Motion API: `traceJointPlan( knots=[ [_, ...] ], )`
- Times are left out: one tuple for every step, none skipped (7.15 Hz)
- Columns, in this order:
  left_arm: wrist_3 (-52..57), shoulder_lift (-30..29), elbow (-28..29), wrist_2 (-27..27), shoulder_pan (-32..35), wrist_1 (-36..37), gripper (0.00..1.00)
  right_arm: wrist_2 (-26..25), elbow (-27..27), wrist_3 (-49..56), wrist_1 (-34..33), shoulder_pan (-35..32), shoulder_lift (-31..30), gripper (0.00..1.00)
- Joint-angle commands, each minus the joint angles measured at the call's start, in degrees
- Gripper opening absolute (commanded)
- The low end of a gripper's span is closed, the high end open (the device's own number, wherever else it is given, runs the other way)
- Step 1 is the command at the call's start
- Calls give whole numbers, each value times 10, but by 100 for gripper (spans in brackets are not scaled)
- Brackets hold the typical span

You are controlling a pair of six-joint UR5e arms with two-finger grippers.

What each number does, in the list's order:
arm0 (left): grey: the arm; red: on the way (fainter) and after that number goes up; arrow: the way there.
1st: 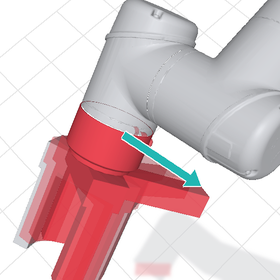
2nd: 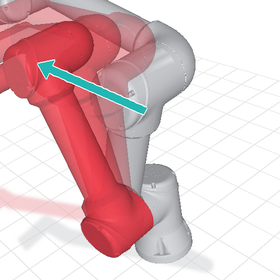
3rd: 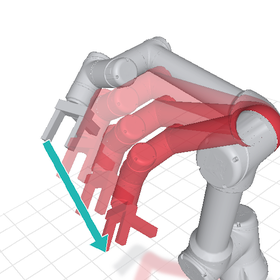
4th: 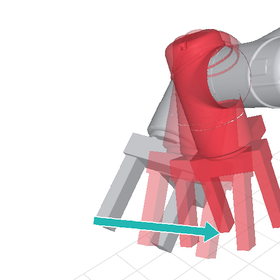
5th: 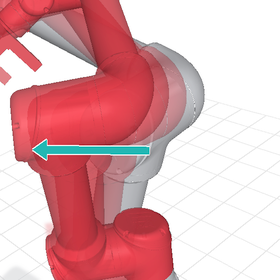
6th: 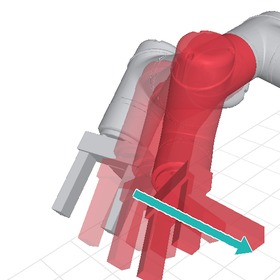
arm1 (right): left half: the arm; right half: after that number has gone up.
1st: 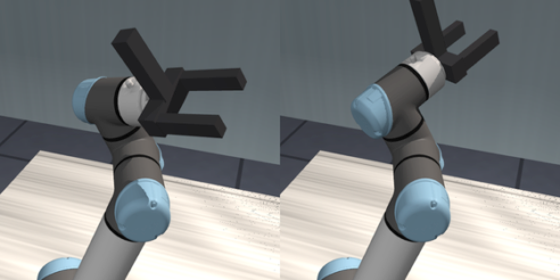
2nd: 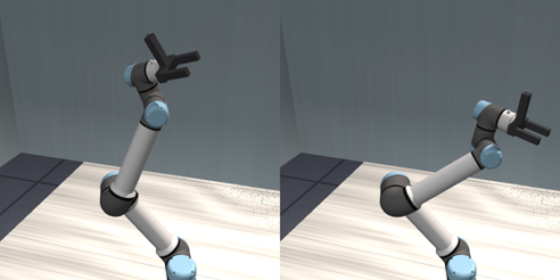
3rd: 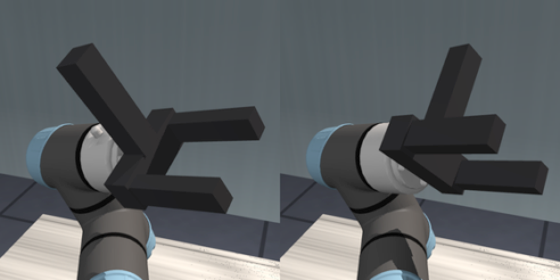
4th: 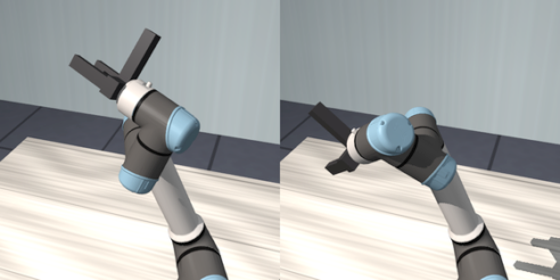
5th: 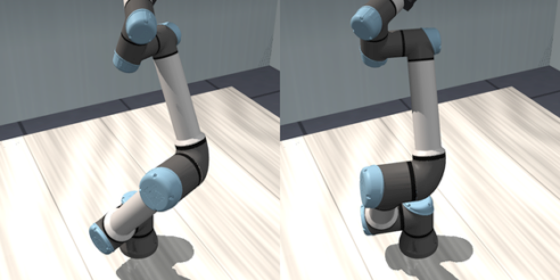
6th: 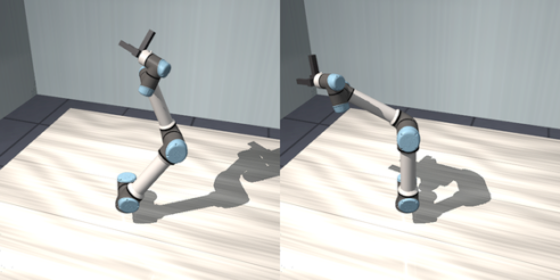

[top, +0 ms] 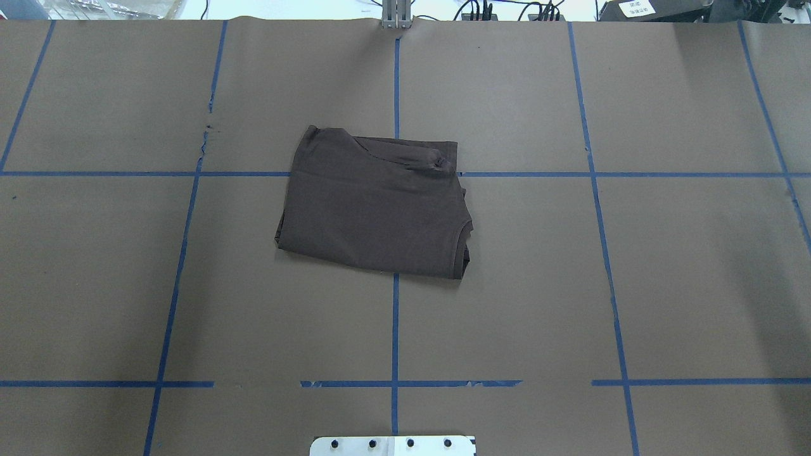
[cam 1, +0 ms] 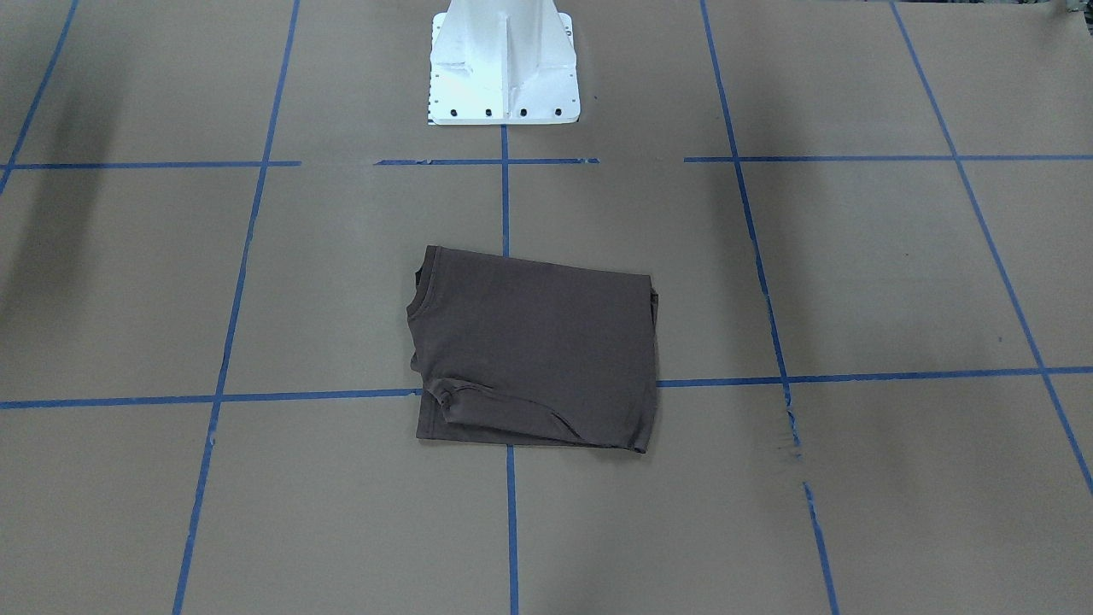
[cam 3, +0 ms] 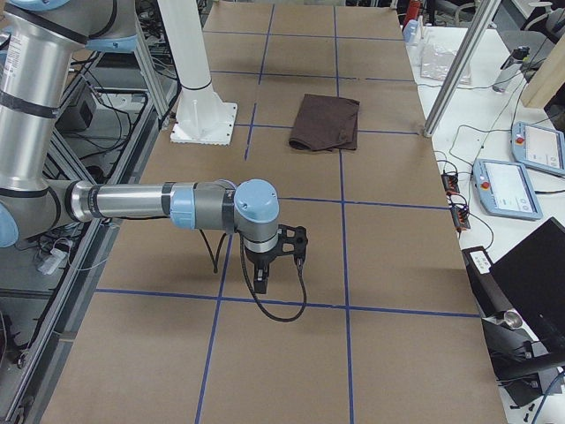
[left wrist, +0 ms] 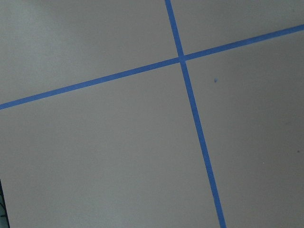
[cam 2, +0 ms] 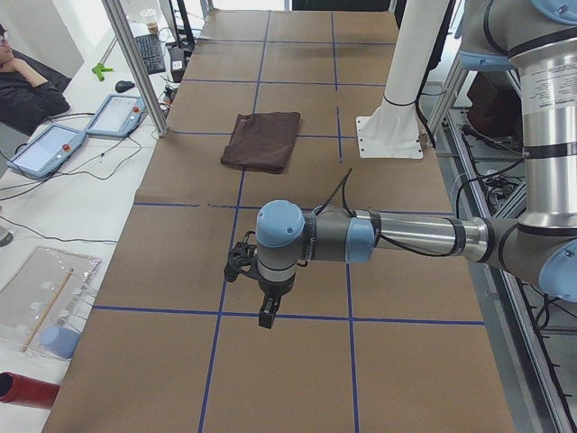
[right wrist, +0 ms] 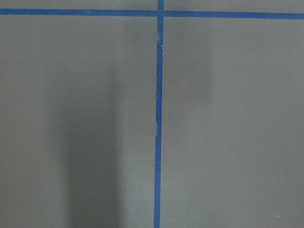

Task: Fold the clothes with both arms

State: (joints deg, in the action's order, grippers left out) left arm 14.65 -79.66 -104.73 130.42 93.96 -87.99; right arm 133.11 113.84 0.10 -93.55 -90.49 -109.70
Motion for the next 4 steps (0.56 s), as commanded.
traceJointPlan(
  knots=[
    [0, 9, 2, 0, 0, -1, 100, -3, 2, -1, 0, 0, 2, 100],
    [0, 20, -1, 0, 0, -2, 100, -2, 2, -4, -1, 0, 1, 100],
    [0, 21, 0, 0, 0, 0, 100, 0, 2, -4, -1, 0, 1, 100],
    [0, 21, 0, 0, 0, 0, 100, -1, -1, -3, -1, 0, -2, 100]
  ],
)
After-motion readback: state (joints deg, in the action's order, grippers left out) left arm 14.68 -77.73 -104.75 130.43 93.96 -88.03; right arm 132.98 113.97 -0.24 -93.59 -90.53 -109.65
